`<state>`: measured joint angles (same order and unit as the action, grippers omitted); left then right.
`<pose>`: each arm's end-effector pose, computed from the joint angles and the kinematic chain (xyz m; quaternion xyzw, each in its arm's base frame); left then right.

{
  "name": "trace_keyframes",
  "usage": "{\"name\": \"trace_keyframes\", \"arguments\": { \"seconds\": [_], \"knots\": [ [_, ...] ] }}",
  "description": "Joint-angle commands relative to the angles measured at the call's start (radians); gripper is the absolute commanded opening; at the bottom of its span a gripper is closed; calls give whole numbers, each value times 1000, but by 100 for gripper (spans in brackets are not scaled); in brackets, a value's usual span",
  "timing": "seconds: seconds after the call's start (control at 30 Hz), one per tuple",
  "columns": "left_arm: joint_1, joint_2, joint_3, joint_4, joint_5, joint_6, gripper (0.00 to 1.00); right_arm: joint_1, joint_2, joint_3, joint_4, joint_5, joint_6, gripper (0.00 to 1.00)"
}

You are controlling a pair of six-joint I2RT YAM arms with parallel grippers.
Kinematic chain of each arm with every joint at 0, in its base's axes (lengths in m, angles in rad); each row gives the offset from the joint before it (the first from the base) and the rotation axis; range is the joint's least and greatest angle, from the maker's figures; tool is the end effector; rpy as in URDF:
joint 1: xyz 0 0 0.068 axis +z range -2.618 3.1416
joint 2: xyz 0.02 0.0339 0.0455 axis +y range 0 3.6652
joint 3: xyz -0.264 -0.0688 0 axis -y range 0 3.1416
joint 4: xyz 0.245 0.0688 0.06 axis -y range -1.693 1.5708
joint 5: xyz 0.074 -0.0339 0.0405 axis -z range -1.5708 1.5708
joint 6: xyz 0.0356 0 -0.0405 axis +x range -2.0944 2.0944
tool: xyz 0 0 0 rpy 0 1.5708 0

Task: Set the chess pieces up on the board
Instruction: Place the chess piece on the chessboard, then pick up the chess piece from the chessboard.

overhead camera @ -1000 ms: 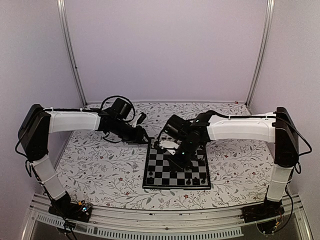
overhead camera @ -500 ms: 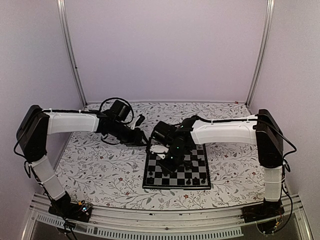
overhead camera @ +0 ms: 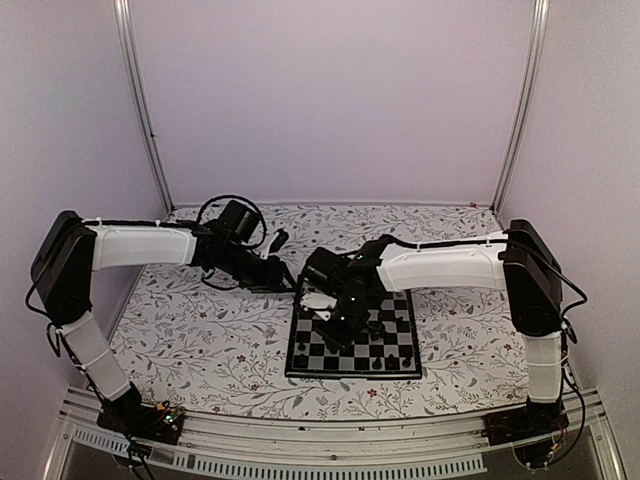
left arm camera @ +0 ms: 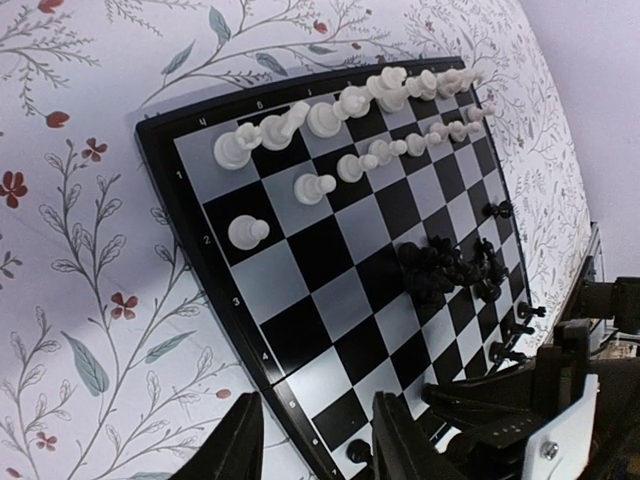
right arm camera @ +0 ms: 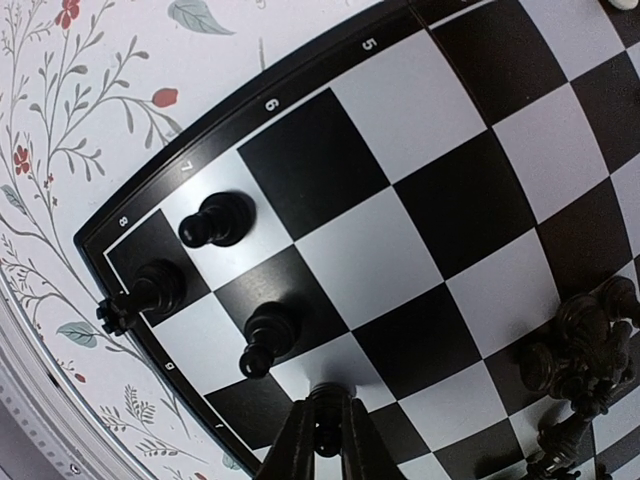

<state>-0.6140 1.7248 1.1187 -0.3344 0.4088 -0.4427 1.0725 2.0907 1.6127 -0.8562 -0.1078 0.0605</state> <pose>0.2852 -0.2183 0.1979 0.1423 0.9222 -0.3197 0.1648 0.1983 0.3725 0.1768 -0.4862 0.8642 0.1084 0.0707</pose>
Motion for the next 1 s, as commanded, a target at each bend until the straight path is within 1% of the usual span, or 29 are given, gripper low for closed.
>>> {"name": "trace_keyframes", "arguments": {
  "seconds": [0.0, 0.2, 0.23, 0.43, 0.67, 0.97],
  "knots": [
    [7, -36, -10, 1, -7, -4, 40, 3, 14, 14, 7, 10, 4, 16],
    [7, -40, -8, 0, -11, -4, 40, -3, -40, 49, -33, 19, 8, 28],
    [7, -38, -9, 1, -12, -4, 40, -9, -50, 50, -41, 24, 8, 28],
    [7, -36, -13, 10, -7, -12, 40, -82, -121, 16, -56, 49, 16, 29],
    [7, -23, -3, 8, 14, -10, 40, -199, -145, -15, -25, 44, 43, 27],
    [5, -19, -5, 5, 18, -9, 40, -230, -97, -12, 13, 5, 40, 27]
  ]
}}
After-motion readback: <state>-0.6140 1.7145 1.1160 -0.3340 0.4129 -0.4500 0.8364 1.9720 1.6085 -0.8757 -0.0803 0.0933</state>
